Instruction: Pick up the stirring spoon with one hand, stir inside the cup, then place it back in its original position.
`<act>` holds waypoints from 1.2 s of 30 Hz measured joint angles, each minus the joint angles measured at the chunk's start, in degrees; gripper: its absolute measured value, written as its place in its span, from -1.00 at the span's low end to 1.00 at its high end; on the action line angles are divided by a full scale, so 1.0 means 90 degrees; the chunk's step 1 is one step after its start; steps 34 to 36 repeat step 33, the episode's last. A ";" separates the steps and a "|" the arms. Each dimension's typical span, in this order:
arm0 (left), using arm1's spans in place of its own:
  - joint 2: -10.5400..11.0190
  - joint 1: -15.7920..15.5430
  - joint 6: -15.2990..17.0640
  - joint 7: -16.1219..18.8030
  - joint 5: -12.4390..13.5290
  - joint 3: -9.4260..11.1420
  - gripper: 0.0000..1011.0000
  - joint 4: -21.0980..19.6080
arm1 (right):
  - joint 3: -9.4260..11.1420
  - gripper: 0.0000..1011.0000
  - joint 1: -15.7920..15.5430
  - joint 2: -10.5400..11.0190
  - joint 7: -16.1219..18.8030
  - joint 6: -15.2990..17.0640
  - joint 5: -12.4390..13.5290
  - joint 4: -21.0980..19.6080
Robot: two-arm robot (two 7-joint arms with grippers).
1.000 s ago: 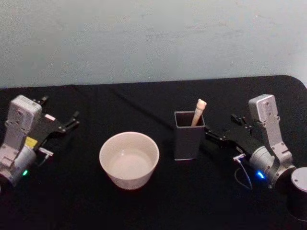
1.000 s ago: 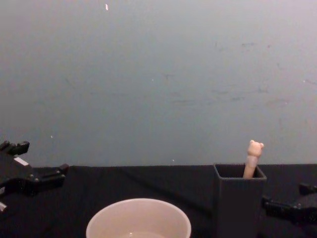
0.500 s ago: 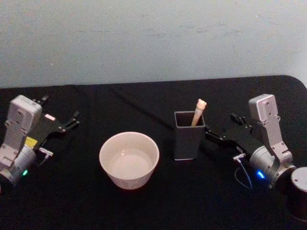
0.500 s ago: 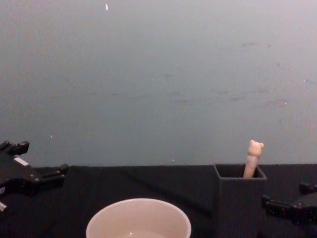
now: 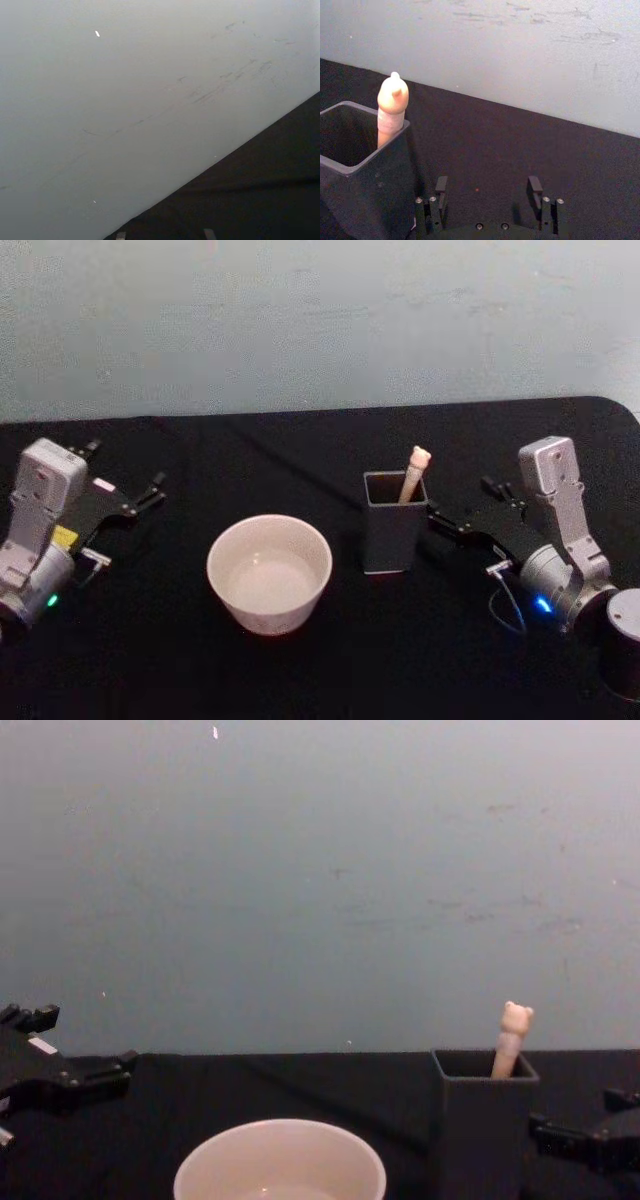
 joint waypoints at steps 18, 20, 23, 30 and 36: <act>0.0000 0.0000 0.0000 0.0000 0.0000 0.0000 0.98 0.0000 | 0.0000 0.98 0.0000 0.0000 0.0000 0.0001 0.0000 0.0000; 0.0000 0.0000 0.0000 0.0000 0.0000 0.0000 0.98 0.0000 | 0.0000 0.98 0.0000 0.0000 0.0000 0.0001 0.0000 0.0000; 0.0000 0.0000 0.0000 0.0000 0.0000 0.0000 0.98 0.0000 | 0.0000 0.98 0.0000 0.0000 0.0000 0.0001 0.0000 0.0000; 0.0000 0.0000 0.0000 0.0000 0.0000 0.0000 0.98 0.0000 | 0.0000 0.98 0.0000 0.0000 0.0001 0.0001 0.0000 0.0001; 0.0000 0.0000 0.0000 0.0000 0.0000 0.0000 0.98 0.0000 | 0.0000 0.98 0.0000 0.0000 0.0000 0.0001 0.0000 0.0000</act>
